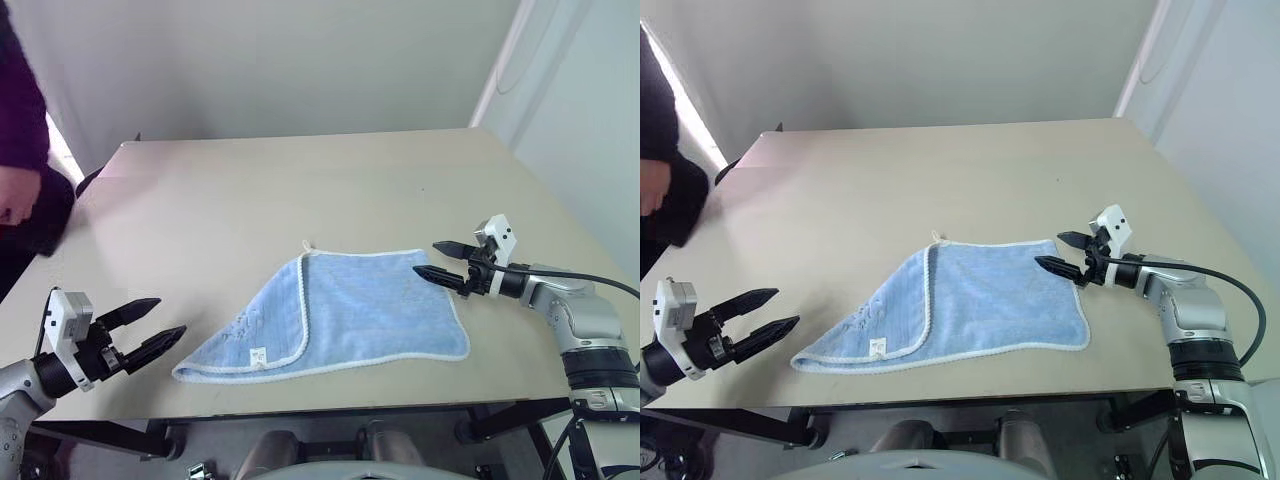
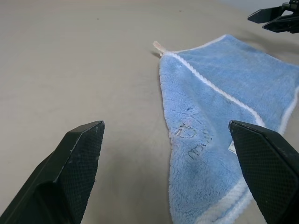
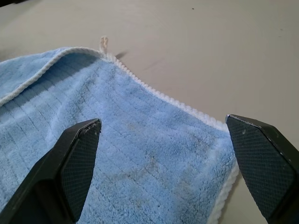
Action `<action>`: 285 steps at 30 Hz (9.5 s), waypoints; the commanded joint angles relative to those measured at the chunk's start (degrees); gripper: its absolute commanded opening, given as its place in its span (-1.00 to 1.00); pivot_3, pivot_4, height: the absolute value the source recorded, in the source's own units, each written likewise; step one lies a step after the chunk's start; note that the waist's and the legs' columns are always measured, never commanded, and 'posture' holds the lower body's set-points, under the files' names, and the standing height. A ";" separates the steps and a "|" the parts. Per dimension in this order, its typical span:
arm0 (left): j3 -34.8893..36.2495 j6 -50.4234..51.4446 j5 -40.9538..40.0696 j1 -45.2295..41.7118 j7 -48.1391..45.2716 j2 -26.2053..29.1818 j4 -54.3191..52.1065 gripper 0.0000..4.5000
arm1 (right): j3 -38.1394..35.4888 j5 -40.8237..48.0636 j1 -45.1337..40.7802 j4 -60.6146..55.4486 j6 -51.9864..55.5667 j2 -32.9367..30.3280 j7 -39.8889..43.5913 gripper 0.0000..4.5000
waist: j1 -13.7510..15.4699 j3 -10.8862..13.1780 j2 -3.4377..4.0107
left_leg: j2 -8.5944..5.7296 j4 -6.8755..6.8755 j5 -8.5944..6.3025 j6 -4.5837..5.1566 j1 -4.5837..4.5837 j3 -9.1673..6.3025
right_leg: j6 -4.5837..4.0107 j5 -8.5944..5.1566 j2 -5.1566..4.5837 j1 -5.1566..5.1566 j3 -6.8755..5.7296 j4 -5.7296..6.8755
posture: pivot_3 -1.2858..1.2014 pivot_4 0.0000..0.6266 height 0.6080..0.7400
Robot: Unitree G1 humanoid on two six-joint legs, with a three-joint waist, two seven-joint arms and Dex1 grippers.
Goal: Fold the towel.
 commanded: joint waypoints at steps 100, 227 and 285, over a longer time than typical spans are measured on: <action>-40.92 12.46 21.04 -17.73 11.31 -1.86 -10.62 -0.39 | 5.10 -14.75 -13.41 25.44 0.68 7.56 -9.69 -1.00 | -1.27 -0.06 0.01 | -0.02 -0.08 0.04 -0.06 0.96 -0.07 | 0.13 -0.07 0.04 0.93 0.05 -0.01 | 0.03 -1.00 1.00; 0.13 10.92 -10.98 -18.28 12.18 -10.89 6.92 0.43 | -11.51 12.34 -6.58 9.91 33.54 -1.11 -16.08 0.99 | 0.03 0.10 -0.12 | 0.50 -0.91 0.06 -0.15 0.89 0.13 | -0.36 0.41 0.70 0.66 0.35 -0.92 | 0.03 -1.00 1.00; -12.79 -0.15 5.30 -14.33 6.23 -6.68 4.22 0.43 | -13.05 11.65 -19.70 26.88 42.86 0.53 -9.27 -0.97 | -1.64 0.13 -0.52 | 1.28 -0.91 0.02 -0.15 0.81 1.68 | -0.39 1.02 0.90 -0.07 0.51 -1.08 | 0.03 -1.00 1.00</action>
